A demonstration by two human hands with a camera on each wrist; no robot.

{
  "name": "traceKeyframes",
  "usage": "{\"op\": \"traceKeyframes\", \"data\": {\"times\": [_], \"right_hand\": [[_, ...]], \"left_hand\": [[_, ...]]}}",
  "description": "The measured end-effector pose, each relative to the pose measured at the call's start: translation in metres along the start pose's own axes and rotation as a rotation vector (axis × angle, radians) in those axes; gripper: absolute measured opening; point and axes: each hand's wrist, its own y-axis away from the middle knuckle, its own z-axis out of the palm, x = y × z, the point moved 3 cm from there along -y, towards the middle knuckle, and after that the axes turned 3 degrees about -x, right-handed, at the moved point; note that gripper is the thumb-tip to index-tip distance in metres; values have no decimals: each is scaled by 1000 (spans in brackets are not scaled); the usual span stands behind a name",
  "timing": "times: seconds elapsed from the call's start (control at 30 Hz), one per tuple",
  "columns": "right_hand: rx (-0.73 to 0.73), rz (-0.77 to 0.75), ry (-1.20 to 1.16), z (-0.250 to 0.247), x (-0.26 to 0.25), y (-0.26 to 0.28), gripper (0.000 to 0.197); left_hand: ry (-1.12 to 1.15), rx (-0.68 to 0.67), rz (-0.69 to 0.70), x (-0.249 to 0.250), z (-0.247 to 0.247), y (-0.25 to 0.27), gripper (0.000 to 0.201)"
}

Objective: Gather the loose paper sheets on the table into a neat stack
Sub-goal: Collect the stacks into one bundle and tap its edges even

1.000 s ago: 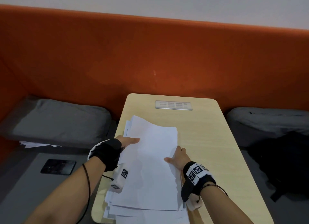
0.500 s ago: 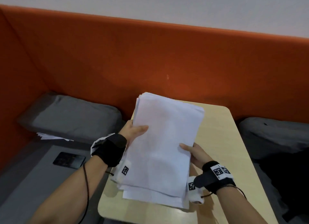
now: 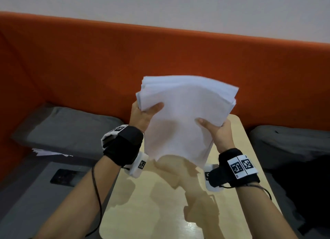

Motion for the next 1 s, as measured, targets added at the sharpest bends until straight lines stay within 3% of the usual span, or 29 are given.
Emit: {"op": "traceKeyframes", "data": {"times": [0.2, 0.43, 0.5, 0.6, 0.7, 0.8, 1.0], "right_hand": [[-7, -23, 26, -6, 4, -2, 41], [1, 97, 22, -1, 30, -4, 29], [33, 86, 13, 5, 30, -6, 21], [84, 76, -31, 5, 30, -11, 30], [90, 87, -33, 1, 39, -6, 37], [123, 91, -62, 3, 36, -3, 25], [126, -106, -101, 3, -13, -16, 17]], "left_hand": [[-35, -40, 56, -7, -5, -3, 53], [38, 8, -99, -45, 0, 0, 84], [-7, 10, -118, -52, 3, 0, 73], [33, 65, -135, -53, -2, -7, 47], [25, 80, -155, -61, 0, -6, 44], [25, 131, -160, -62, 6, -4, 34], [84, 134, -24, -24, 16, -23, 33]]}}
